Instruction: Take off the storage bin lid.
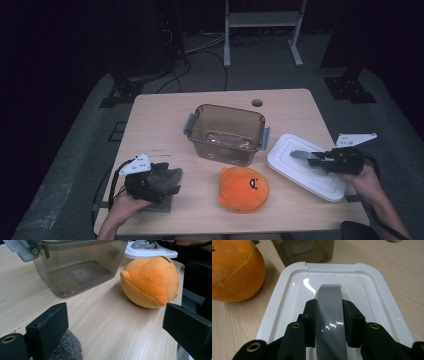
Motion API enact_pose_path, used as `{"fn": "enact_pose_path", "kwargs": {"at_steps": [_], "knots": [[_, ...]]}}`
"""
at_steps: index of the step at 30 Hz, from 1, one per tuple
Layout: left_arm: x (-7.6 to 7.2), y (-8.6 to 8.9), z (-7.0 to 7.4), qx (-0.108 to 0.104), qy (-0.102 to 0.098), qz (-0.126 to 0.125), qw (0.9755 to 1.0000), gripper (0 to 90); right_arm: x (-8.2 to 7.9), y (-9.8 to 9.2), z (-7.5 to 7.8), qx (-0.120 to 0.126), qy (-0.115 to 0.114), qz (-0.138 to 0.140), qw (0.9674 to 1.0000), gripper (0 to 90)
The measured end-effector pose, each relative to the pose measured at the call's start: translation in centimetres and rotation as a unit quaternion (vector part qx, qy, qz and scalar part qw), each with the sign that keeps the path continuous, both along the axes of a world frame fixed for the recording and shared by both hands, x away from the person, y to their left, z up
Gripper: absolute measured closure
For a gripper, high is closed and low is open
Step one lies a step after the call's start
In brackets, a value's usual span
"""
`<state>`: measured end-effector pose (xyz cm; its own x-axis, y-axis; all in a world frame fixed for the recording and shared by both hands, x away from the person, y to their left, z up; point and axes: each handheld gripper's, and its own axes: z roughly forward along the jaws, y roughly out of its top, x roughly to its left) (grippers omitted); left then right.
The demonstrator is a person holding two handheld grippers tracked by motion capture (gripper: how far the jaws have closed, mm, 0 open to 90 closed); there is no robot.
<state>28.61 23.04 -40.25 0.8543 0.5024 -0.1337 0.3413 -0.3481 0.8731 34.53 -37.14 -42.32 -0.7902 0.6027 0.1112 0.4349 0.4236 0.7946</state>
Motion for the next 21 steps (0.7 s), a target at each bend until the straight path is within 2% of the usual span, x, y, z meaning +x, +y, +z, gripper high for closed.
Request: {"fn": "enact_pose_path", "kwargs": {"at_steps": [3,9,21], "knots": [[0.0,-0.1,0.0,0.000,0.000,-0.001,1.0000,5.7,-0.2,0.1,-1.2,0.003,0.011,-0.001,0.9999,65.7],[0.0,-0.2,0.0,0.001,-0.001,-0.003,1.0000,5.7,-0.7,0.3,-2.5,0.002,0.022,-0.001,0.9997,65.7],[-0.1,-0.1,0.1,0.003,-0.004,-0.005,1.0000,5.7,-1.2,0.5,-3.6,0.004,0.033,-0.003,0.9994,65.4]]}}
